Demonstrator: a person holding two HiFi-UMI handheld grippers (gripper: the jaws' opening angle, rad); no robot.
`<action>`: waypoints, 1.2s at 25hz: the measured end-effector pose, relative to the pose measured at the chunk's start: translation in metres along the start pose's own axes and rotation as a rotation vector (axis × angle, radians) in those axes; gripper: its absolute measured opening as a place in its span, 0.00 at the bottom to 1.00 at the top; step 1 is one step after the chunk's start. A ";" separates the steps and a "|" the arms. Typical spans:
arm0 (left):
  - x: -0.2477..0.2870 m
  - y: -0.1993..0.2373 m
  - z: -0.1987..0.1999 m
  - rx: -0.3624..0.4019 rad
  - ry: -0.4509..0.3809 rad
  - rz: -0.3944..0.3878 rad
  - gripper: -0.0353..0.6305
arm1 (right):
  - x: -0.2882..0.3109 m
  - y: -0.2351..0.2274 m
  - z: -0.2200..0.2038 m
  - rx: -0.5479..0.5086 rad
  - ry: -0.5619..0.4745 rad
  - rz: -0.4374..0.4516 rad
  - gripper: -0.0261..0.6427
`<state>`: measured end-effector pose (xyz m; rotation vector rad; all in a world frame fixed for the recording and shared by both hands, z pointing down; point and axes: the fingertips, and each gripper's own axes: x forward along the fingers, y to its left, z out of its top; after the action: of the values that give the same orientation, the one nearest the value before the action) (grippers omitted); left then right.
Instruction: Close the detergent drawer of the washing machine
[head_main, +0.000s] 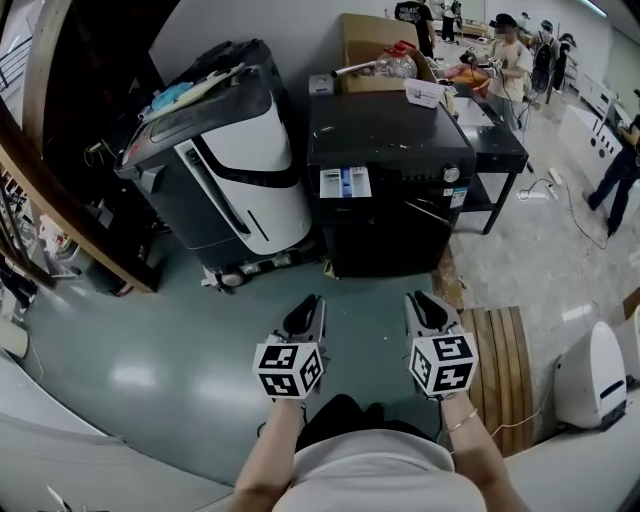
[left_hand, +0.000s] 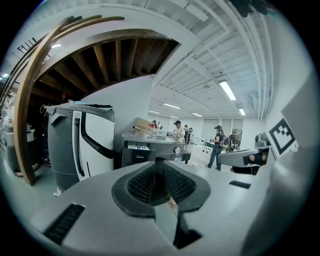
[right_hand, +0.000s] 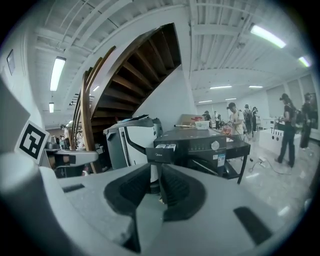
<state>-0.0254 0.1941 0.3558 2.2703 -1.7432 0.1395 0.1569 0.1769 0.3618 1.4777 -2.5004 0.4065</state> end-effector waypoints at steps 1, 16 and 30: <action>0.000 0.001 0.001 -0.001 0.000 0.003 0.13 | 0.001 0.000 0.000 0.002 0.004 0.004 0.12; 0.030 0.037 0.002 -0.023 0.016 0.020 0.24 | 0.051 -0.005 -0.002 0.031 0.052 0.000 0.17; 0.132 0.109 0.000 -0.046 0.093 -0.006 0.29 | 0.167 -0.029 0.000 0.072 0.145 -0.081 0.17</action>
<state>-0.0946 0.0455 0.4047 2.2005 -1.6758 0.1982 0.1030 0.0265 0.4183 1.5123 -2.3285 0.5730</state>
